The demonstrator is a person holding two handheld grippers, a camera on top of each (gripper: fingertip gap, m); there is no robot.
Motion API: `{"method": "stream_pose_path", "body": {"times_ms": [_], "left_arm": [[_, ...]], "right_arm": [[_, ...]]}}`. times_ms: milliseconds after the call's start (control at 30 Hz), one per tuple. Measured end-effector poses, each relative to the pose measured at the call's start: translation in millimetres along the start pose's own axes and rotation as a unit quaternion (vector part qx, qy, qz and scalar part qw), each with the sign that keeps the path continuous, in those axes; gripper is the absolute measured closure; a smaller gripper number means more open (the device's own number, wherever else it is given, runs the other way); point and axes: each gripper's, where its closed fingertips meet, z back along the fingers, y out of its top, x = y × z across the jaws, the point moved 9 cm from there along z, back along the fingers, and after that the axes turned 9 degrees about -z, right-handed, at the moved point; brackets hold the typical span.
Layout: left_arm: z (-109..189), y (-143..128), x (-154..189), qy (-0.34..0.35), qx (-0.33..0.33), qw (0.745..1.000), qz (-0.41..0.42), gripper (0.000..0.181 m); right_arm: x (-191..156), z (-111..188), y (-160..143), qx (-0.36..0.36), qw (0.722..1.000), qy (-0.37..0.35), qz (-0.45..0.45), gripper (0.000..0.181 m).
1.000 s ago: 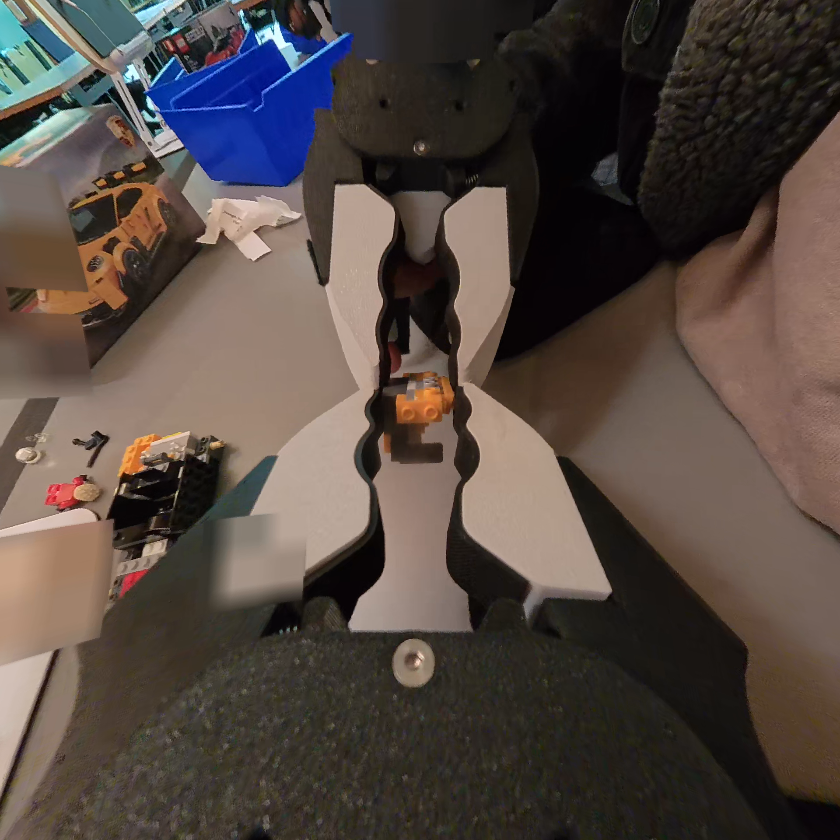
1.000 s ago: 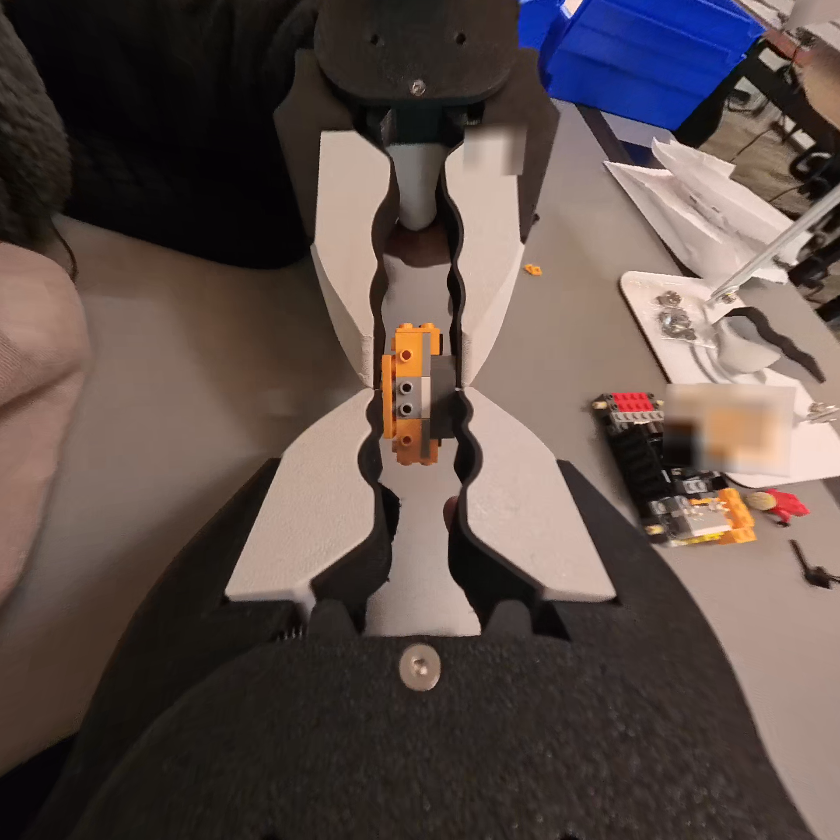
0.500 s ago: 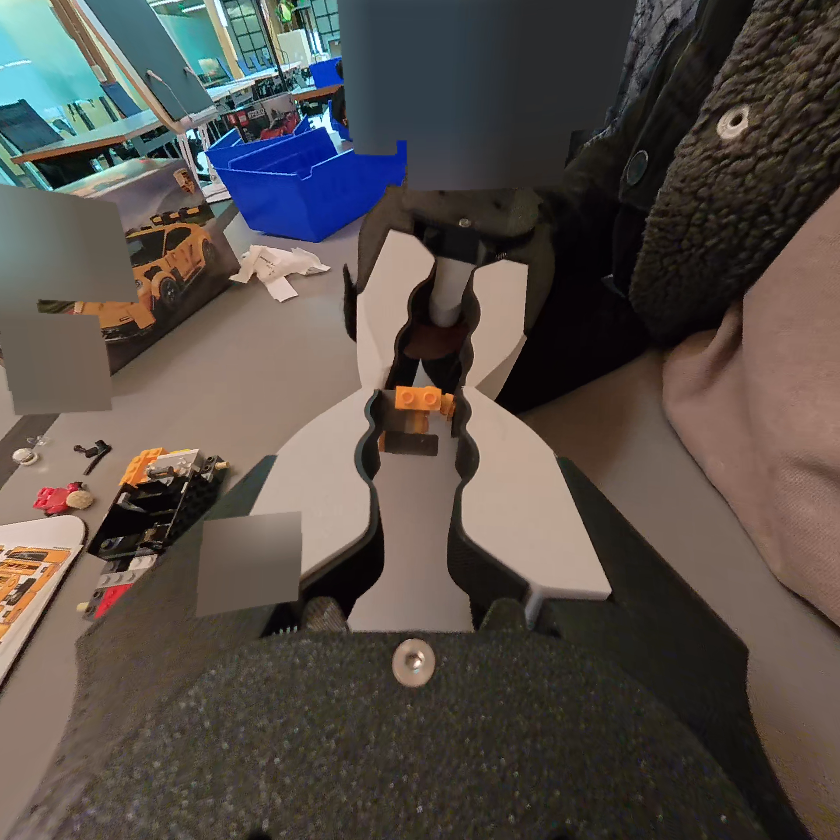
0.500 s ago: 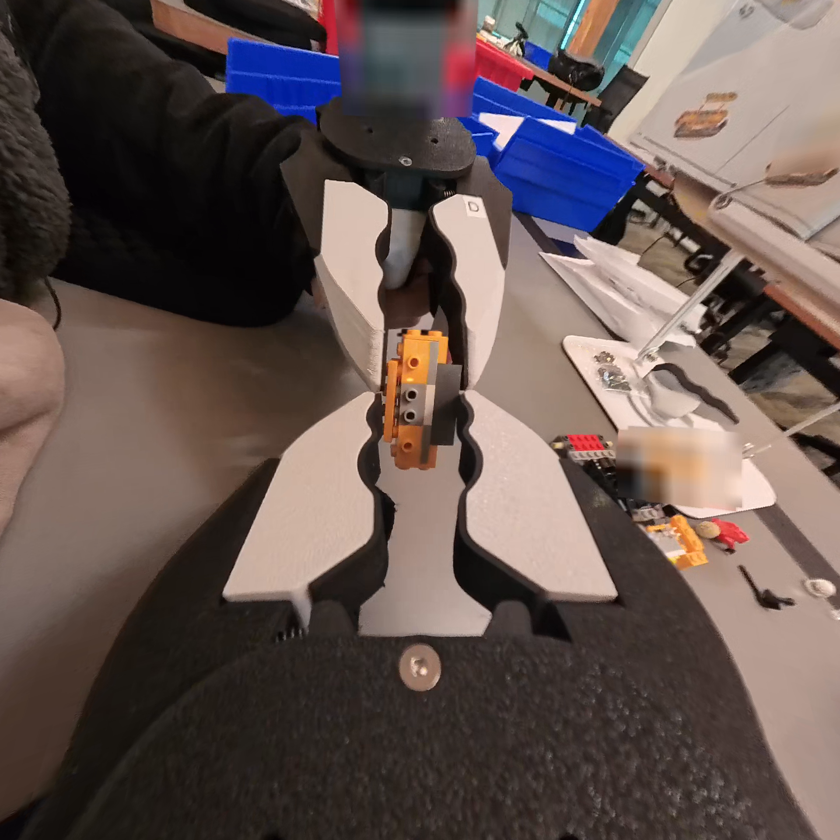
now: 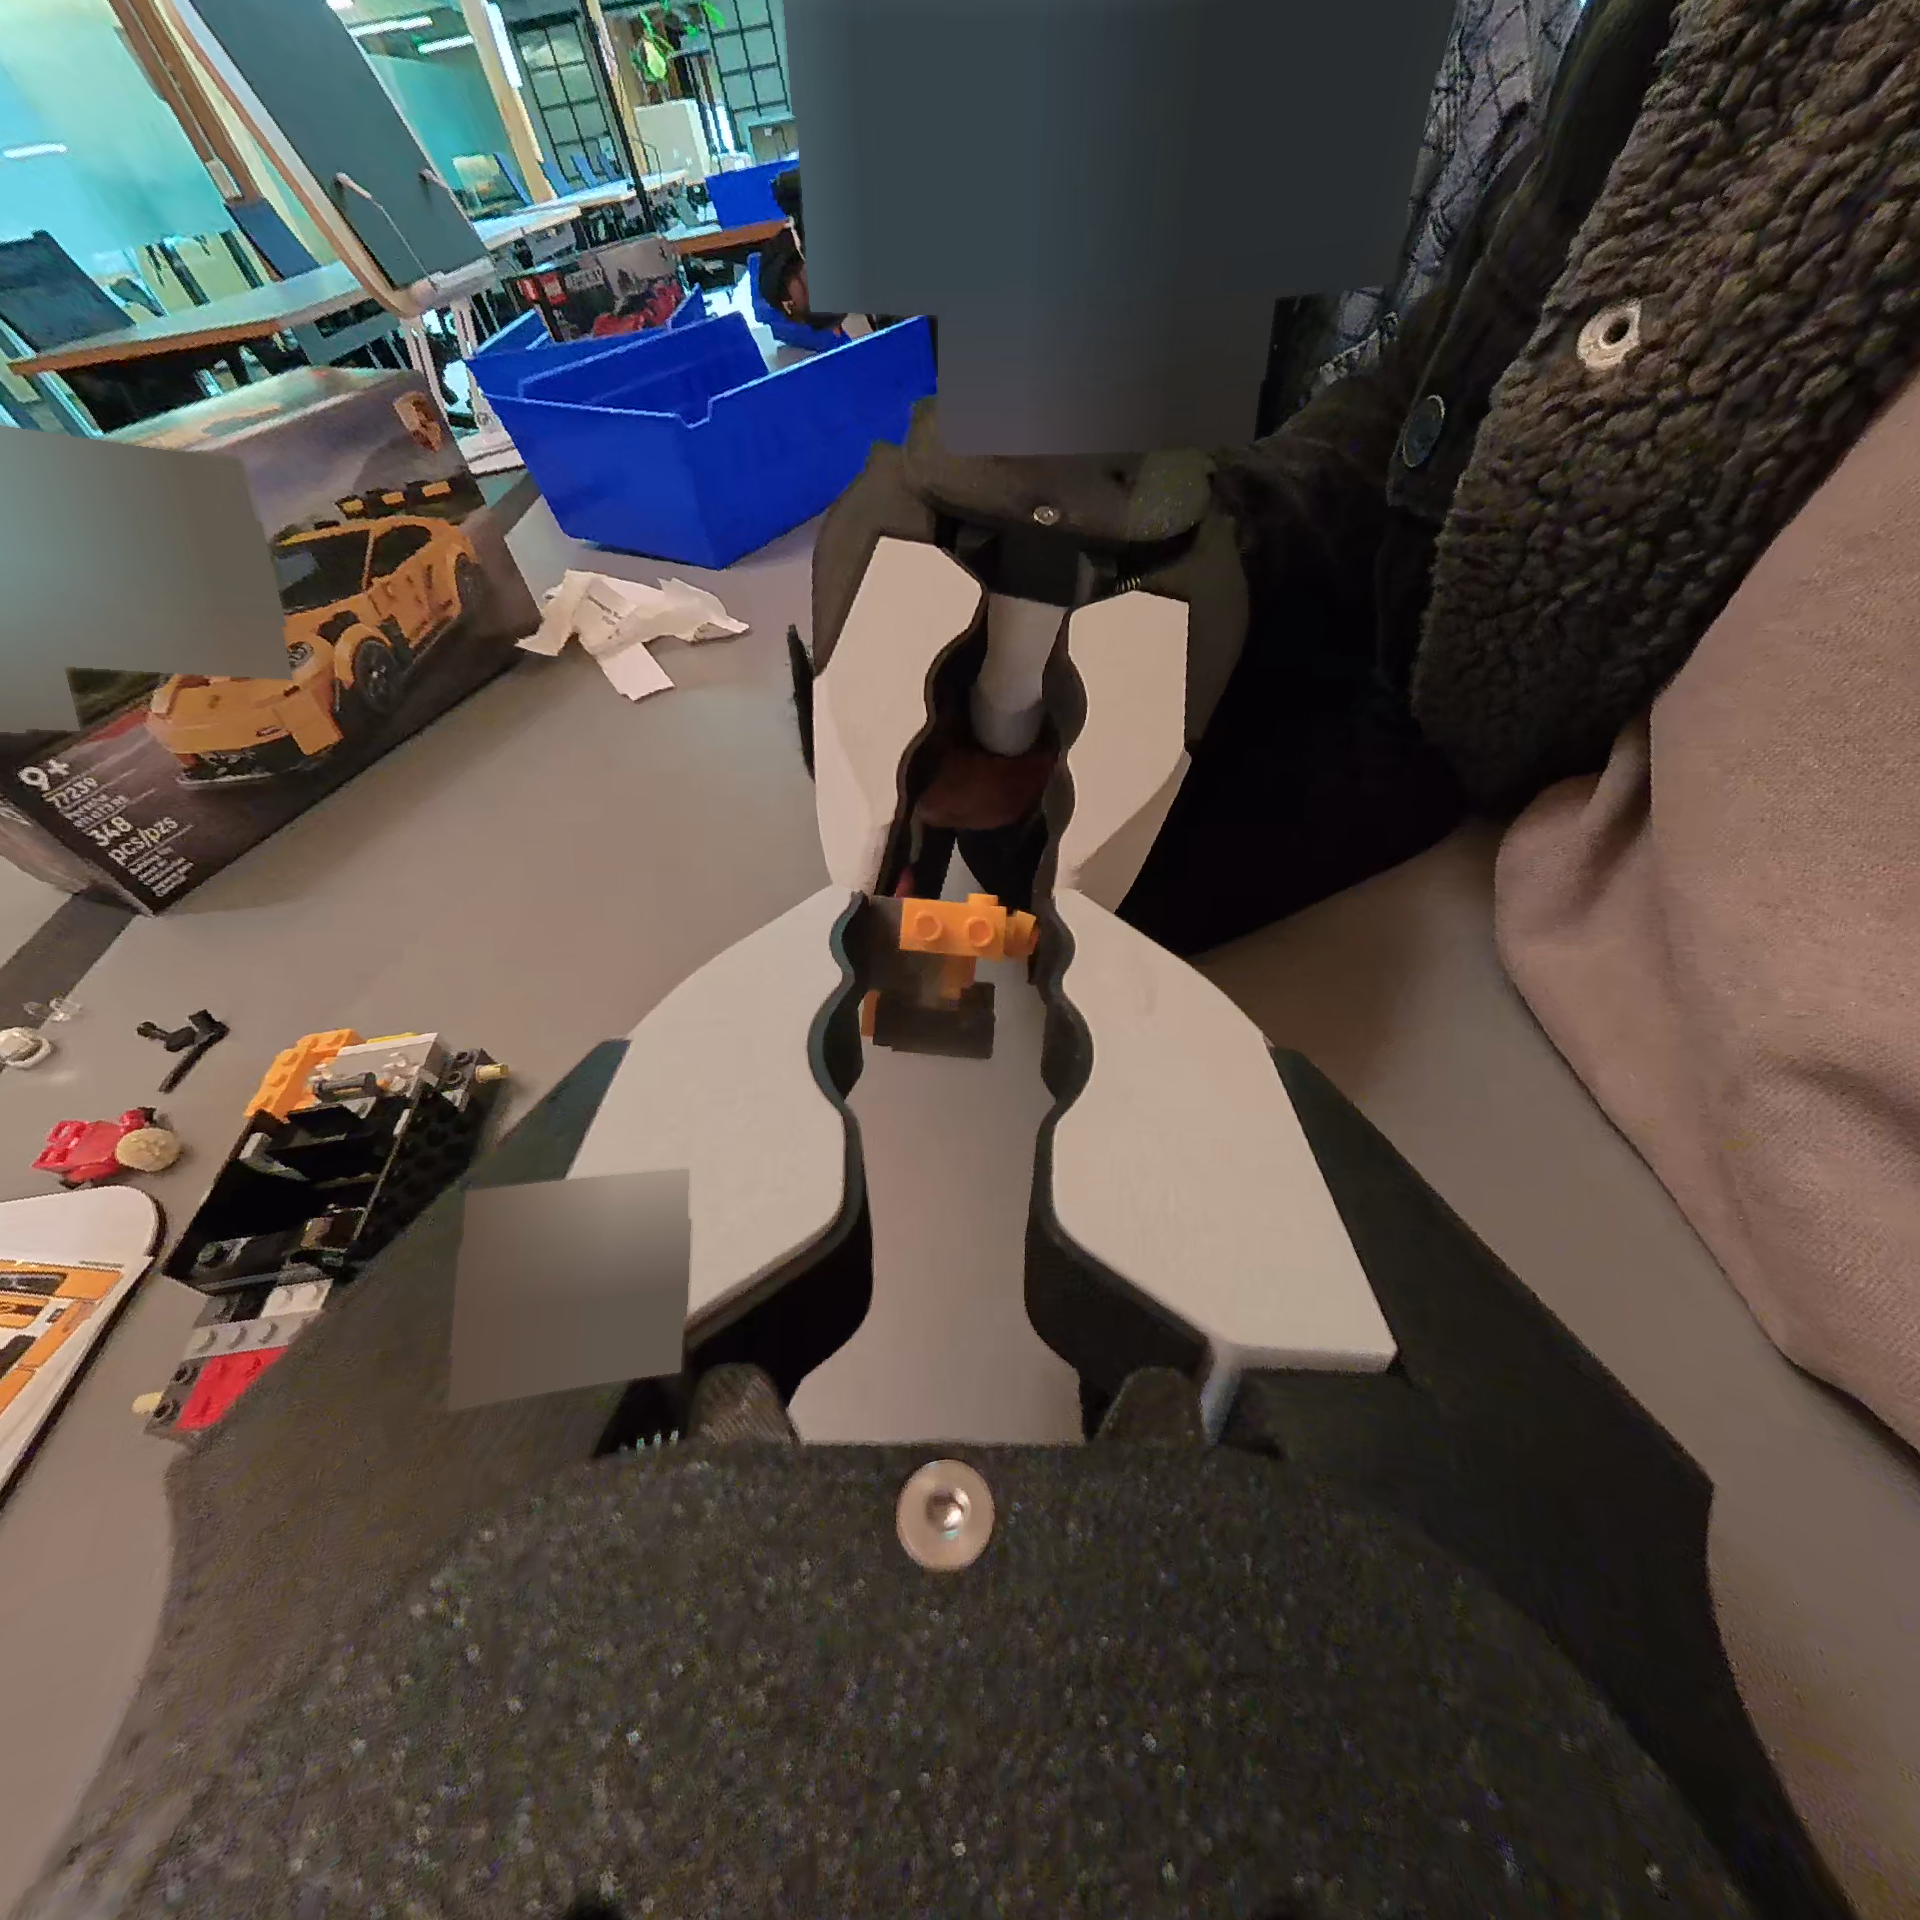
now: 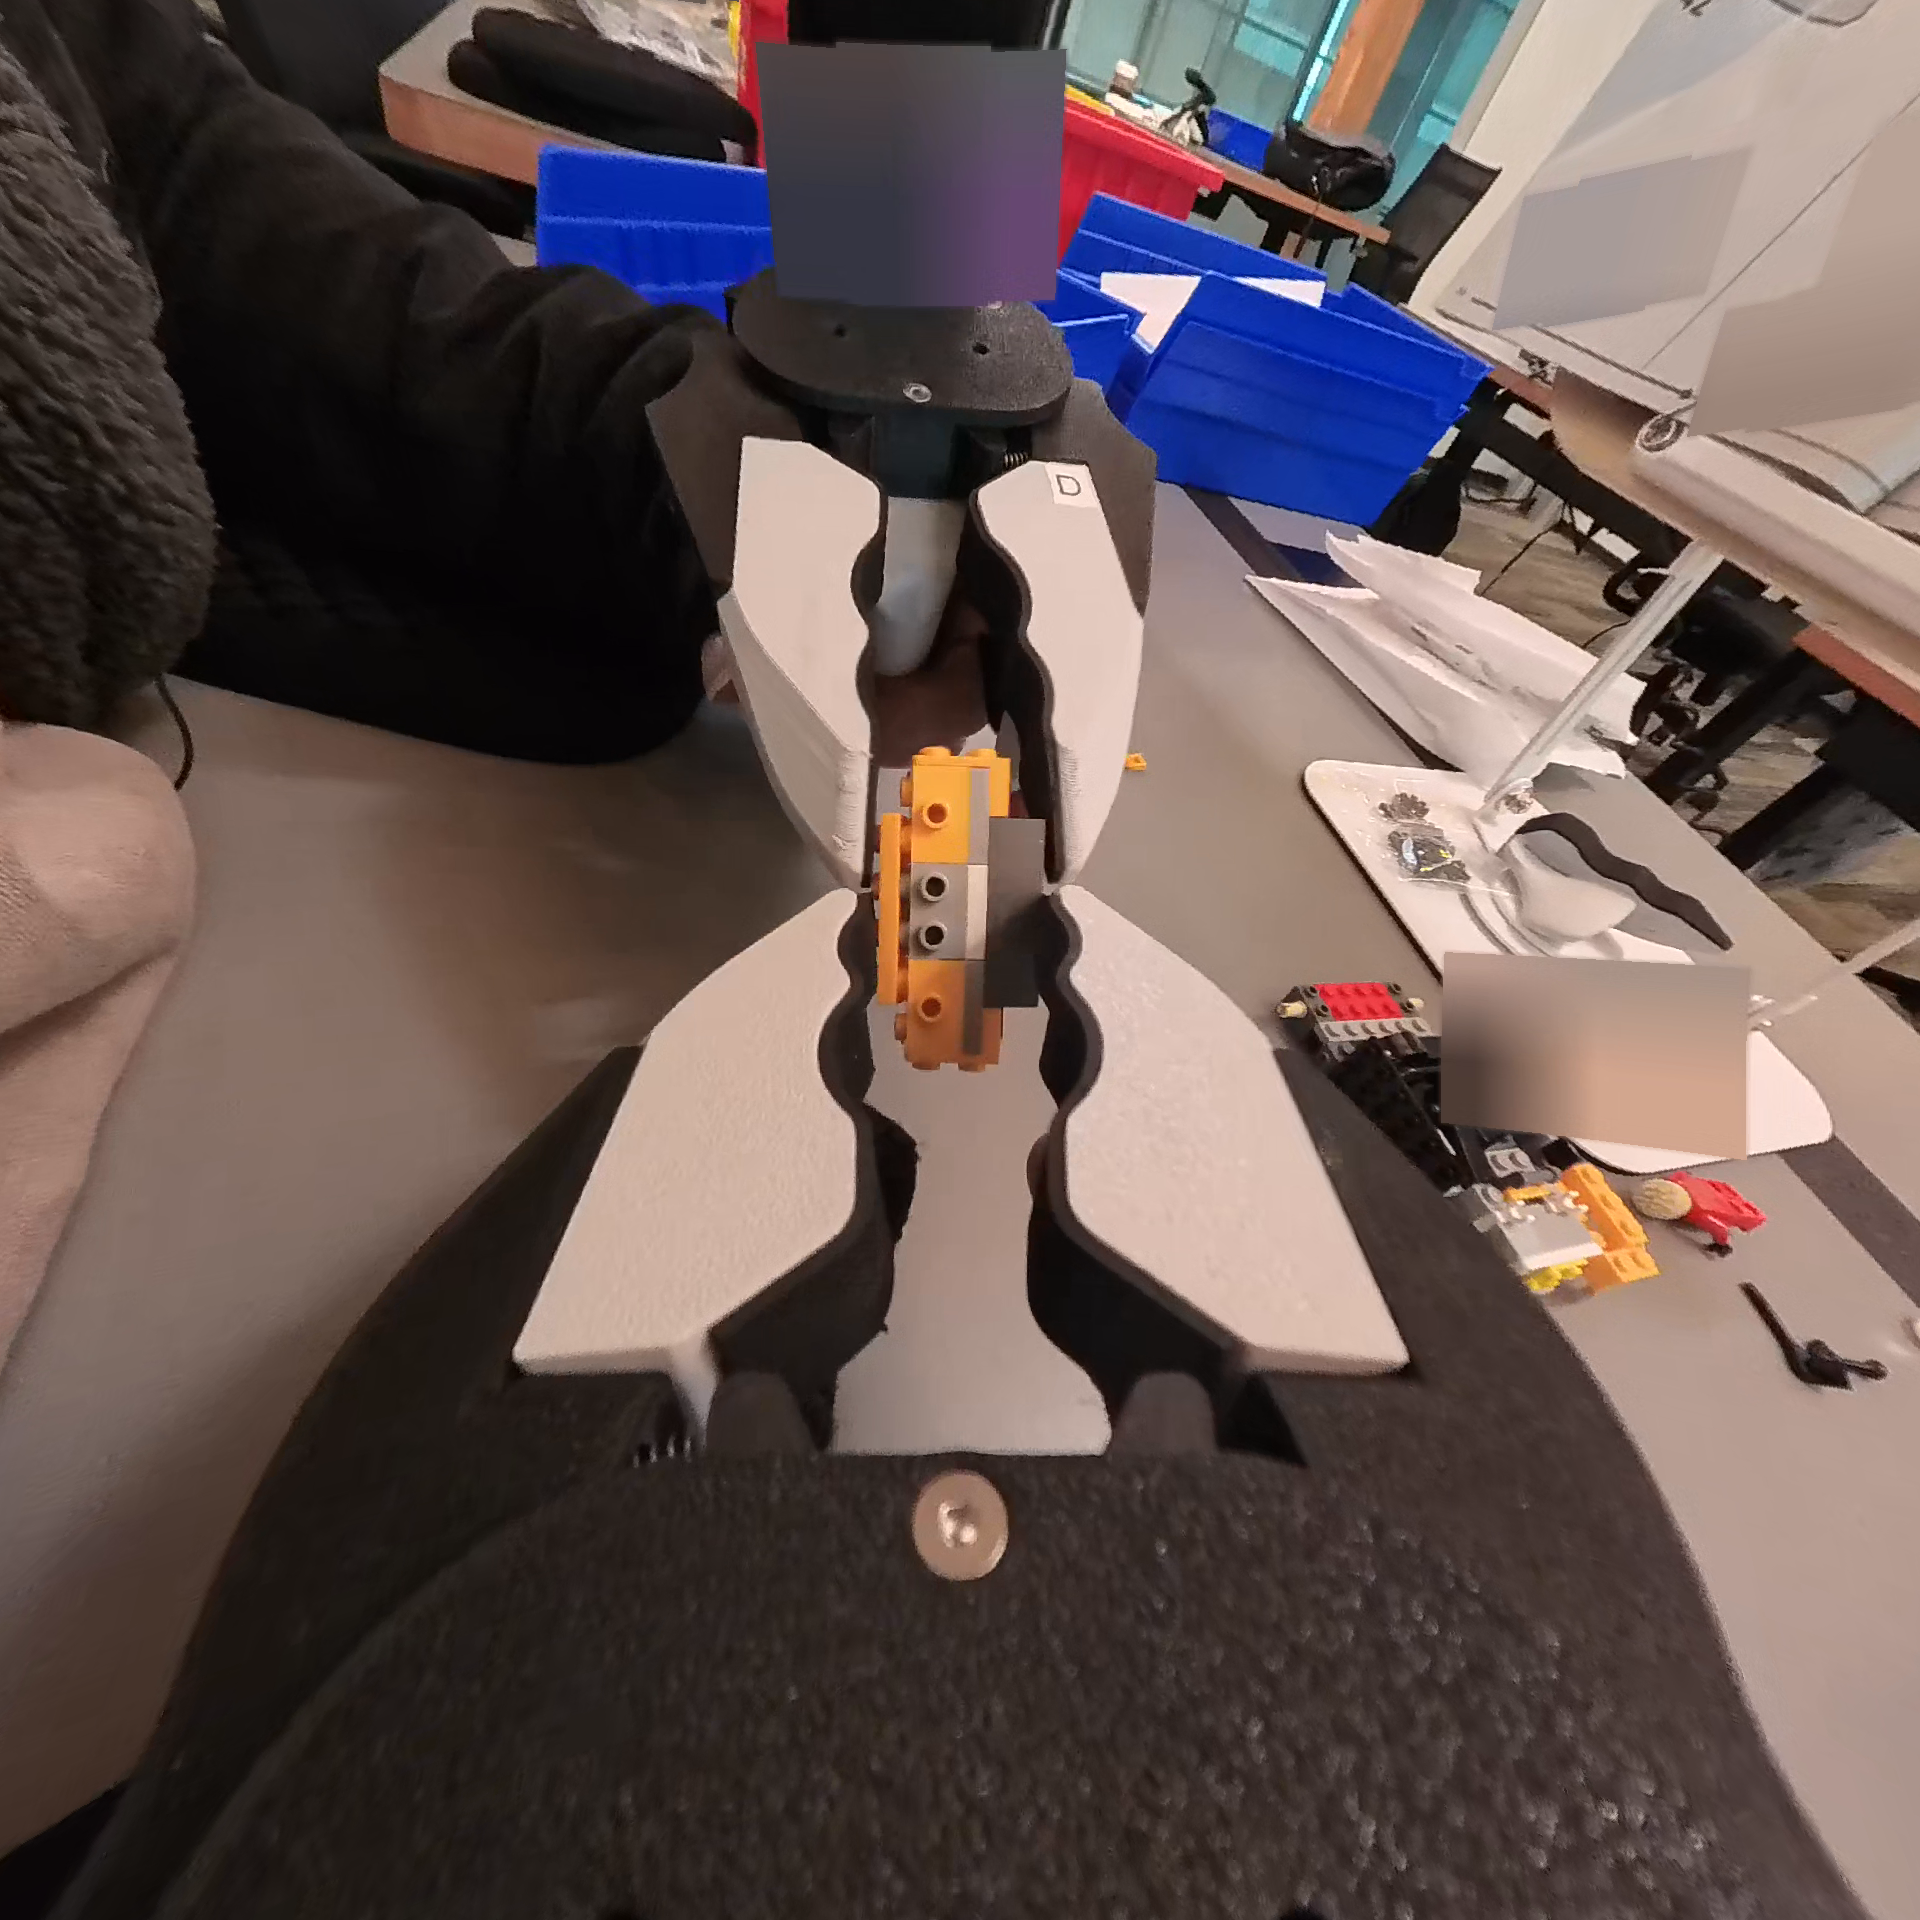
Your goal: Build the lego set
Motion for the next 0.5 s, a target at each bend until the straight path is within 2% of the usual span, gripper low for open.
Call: {"method": "stream_pose_path", "body": {"times_ms": [200,400,500], "left_arm": [[-0.3,-0.9,1.2,-0.007,0.004,1.000,0.013,0.151],[0.0,-3.0,-0.5,-0.009,-0.008,1.000,0.019,0.151],[0.7,-2.5,-3.8,-0.012,-0.025,0.999,0.036,0.151]], "right_arm": [[-4.2,-1.3,-0.2,-0.009,1.000,-0.005,0.011,0.152],[2.1,-3.7,-2.6,0.003,0.998,0.026,-0.050,0.151],[3.7,-4.3,-2.4,0.010,0.998,0.018,-0.060,0.151]]}}
